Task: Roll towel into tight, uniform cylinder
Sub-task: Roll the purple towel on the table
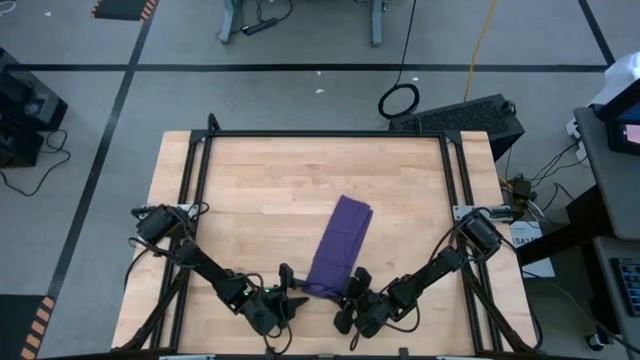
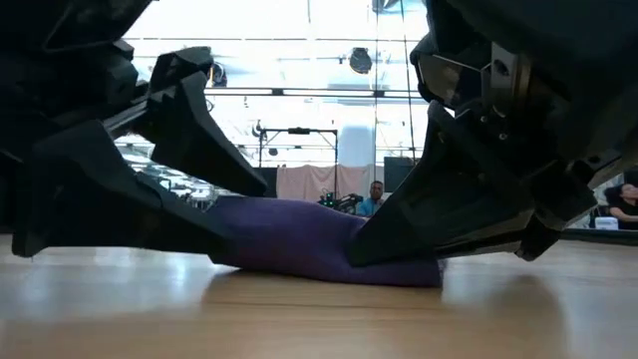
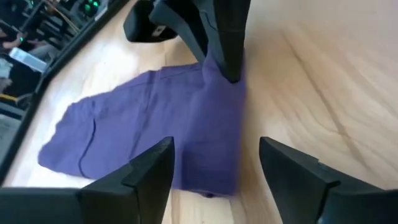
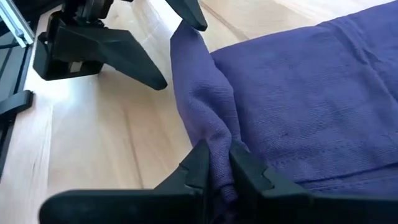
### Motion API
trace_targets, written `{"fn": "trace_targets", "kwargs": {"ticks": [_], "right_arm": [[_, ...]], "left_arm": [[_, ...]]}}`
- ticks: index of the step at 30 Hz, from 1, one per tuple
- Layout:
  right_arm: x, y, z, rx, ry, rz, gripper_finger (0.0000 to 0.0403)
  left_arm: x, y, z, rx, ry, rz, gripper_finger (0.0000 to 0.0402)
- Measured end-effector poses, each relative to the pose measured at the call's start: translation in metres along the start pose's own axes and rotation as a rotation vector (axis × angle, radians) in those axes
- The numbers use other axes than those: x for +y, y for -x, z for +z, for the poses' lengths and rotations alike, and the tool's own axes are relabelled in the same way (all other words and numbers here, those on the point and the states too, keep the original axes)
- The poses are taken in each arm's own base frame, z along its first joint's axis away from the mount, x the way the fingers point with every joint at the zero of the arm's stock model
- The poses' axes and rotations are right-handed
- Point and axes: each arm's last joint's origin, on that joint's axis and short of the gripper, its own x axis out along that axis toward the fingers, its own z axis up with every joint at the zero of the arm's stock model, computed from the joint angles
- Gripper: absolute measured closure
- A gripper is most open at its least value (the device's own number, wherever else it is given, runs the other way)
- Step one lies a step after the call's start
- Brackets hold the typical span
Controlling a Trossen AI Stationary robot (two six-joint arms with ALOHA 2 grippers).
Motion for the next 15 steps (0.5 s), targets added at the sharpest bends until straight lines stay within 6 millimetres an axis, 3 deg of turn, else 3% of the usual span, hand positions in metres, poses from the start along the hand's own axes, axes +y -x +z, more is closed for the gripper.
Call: {"fn": "trace_targets", "kwargs": {"ticks": [15], "right_arm": [[0.0016,-0.0002,0.0003,-0.004,-0.033,0.018,0.0372]], "left_arm": [[-0.0015,-0.0004,-0.0008,-0.001,-0.103,-0.070,0.0197]]}}
